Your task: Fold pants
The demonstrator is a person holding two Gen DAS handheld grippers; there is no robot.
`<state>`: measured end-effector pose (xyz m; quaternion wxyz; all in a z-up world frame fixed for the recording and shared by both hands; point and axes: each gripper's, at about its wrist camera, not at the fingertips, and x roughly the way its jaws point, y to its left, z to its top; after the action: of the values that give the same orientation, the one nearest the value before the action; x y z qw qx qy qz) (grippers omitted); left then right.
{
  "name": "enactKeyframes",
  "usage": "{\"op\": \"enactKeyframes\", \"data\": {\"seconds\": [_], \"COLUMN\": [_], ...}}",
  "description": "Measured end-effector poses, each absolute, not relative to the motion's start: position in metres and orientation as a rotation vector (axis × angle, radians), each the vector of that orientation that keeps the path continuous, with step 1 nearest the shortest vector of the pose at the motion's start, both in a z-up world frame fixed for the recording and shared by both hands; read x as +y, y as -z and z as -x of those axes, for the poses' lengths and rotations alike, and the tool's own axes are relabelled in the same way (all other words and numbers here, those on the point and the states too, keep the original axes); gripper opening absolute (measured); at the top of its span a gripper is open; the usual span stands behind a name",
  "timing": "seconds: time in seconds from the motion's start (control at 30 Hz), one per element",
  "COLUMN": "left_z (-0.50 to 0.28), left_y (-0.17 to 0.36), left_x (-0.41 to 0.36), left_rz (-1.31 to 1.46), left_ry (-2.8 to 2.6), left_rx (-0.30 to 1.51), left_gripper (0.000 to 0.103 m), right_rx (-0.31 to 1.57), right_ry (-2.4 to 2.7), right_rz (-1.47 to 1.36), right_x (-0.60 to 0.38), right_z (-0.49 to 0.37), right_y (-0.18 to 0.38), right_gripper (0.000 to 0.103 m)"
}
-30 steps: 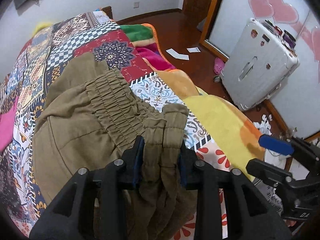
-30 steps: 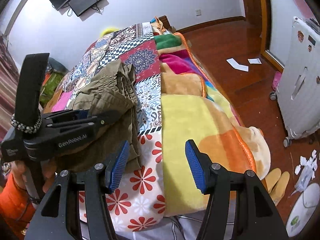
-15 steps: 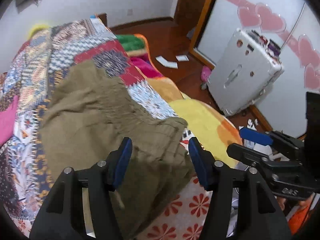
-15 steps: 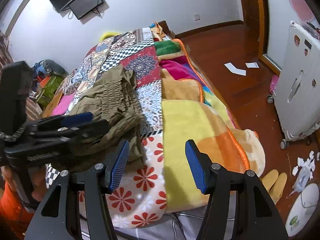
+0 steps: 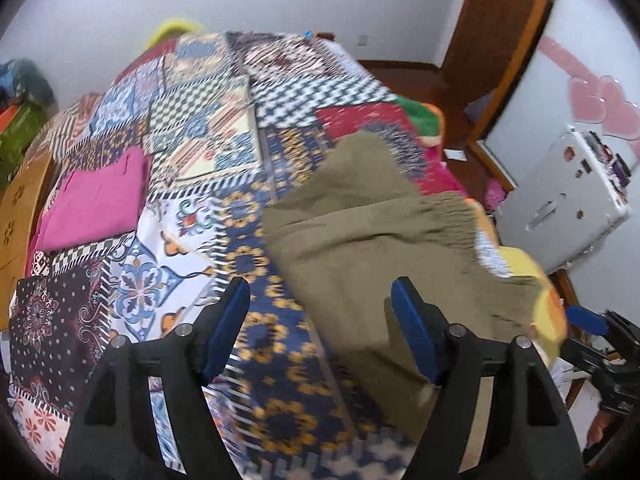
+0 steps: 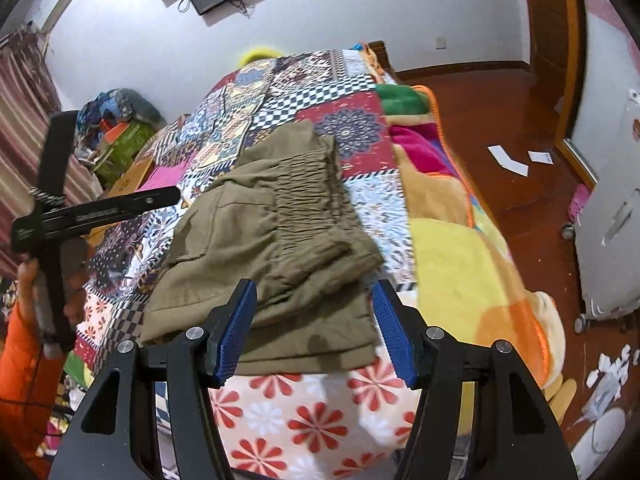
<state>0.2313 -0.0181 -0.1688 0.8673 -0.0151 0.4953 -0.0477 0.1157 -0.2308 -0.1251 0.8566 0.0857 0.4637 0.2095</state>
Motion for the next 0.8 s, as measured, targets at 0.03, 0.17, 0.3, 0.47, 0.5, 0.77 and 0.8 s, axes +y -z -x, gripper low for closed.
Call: {"op": "enactKeyframes", "data": {"seconds": [0.03,0.17,0.3,0.47,0.5,0.77,0.8], "left_z": [-0.236,-0.257,-0.276,-0.295,-0.298,-0.290,-0.289], "left_y": [0.176,0.206,0.230,0.249,0.249,0.245,0.245], "left_x": [-0.014,0.003,0.009,0.005,0.003,0.003,0.007], "left_rz": [0.028,0.078,0.139,0.158,0.150,0.128,0.138], "left_ry": [0.090,0.088,0.126,0.211,0.225,0.270,0.269], "left_rx": [1.047,1.107,1.148,1.188,1.187,1.145,1.145], "left_gripper": [0.073,0.074,0.074,0.074,0.073,0.040,0.036], "right_rx": [0.982,1.023,1.073,1.136,1.138,1.147,1.148], "right_ry": [-0.439,-0.429,-0.405,-0.385,-0.383,-0.359,-0.357], "right_rz": [-0.176,-0.162,-0.140,-0.134,-0.130,-0.079,-0.084], "right_x": [-0.226,-0.211,-0.203,-0.202,-0.202,-0.205,-0.207], "right_z": [-0.117,-0.121,-0.126,-0.135,-0.136,-0.149,-0.151], "right_y": [0.127,0.139,0.154,0.172,0.173,0.180,0.181], "right_gripper": [0.058,0.058,0.061,0.062,0.063,0.078,0.078]}}
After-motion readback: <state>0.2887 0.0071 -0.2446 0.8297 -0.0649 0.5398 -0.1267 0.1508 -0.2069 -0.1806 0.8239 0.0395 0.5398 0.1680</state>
